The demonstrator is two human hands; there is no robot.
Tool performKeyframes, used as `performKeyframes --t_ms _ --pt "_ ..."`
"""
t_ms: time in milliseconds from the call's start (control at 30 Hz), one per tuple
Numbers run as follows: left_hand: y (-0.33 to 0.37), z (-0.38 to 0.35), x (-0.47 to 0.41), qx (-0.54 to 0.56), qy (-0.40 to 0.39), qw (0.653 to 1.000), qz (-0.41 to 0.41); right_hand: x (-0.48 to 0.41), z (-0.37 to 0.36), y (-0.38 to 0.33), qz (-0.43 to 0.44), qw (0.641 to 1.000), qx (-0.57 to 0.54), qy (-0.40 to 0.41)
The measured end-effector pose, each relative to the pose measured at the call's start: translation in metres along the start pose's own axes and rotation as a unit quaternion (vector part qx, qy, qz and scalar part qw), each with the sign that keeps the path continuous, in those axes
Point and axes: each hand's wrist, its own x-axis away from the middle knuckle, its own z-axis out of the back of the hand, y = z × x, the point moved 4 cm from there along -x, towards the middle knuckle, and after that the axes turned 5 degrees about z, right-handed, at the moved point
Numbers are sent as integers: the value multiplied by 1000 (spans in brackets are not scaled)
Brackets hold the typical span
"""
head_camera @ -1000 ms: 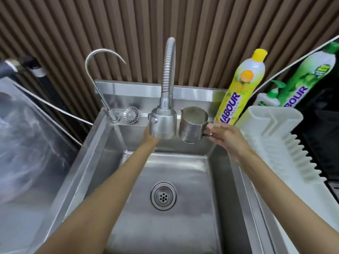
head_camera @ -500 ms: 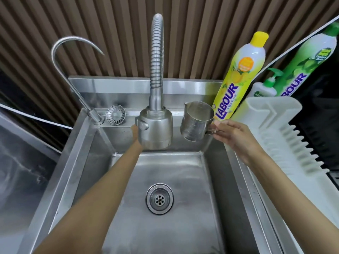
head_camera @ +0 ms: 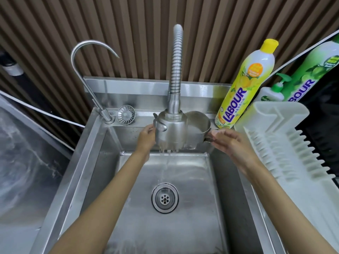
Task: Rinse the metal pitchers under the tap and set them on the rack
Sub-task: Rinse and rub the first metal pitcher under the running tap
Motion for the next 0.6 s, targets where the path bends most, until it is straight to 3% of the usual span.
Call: performKeyframes --t_ms 33,100,200,400,500,600 --pt "-7 -1 -3 67 15 997 19 4 -4 1 0 1000 -2 1" --pt "-9 -3 9 157 -37 986 30 12 -14 6 -3 1000 -7 -10" --pt "-10 -7 32 115 -88 989 -31 28 -33 14 -11 999 -17 -39" --pt "-15 3 64 43 43 988 -139 57 -56 23 -38 995 -81 -45" --pt "-17 -1 79 -11 106 986 -126 64 -56 19 -40 998 -30 -24" --pt "-21 -12 78 60 43 992 -105 68 -45 5 43 993 103 30"
